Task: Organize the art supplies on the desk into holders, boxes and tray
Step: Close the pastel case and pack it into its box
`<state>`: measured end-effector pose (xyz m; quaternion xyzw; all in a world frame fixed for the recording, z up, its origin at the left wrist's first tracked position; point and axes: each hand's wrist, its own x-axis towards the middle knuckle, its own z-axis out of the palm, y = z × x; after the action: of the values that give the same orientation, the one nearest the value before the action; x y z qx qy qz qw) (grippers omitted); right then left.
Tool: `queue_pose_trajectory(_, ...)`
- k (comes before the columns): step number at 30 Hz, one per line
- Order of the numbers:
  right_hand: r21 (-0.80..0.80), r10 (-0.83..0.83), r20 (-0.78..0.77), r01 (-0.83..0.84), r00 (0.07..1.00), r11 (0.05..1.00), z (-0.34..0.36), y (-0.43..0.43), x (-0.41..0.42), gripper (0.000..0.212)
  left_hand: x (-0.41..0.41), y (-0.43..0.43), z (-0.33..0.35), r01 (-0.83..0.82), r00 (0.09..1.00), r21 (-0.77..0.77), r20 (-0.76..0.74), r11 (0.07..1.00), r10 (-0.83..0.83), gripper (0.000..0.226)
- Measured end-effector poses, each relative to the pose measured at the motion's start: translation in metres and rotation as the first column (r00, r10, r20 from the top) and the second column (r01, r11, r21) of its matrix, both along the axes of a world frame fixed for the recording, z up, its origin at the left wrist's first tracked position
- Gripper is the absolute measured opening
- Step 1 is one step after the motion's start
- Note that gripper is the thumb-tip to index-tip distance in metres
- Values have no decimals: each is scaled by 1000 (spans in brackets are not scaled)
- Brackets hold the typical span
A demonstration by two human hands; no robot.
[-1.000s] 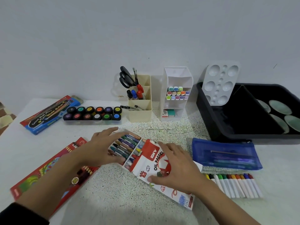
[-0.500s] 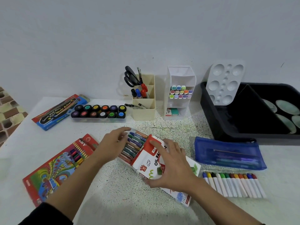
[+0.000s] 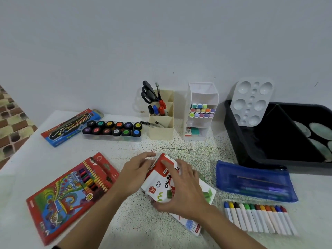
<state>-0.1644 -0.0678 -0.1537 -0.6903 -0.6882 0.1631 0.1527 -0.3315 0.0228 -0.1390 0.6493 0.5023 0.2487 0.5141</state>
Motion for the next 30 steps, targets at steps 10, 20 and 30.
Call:
queue_pose_trajectory(10, -5, 22, -14, -22, 1000, 1000, -1, 6, -6, 126, 4, -6, -3, -34, 999, -90, -12, 995, 33, 19)
queue_pose_trajectory(20, -46, -67, -206, 59, 976, 997, 16, 15, 1, 129, 1, 11, 17, -13, 999, -10, -48, 1000, 13, 15)
queue_pose_trajectory(30, -16, -44, -859, 60, 510, 998, 60, 34, 6, 45, -5, 20, 85, 56, 996, 254, -78, 966, -37, 5)
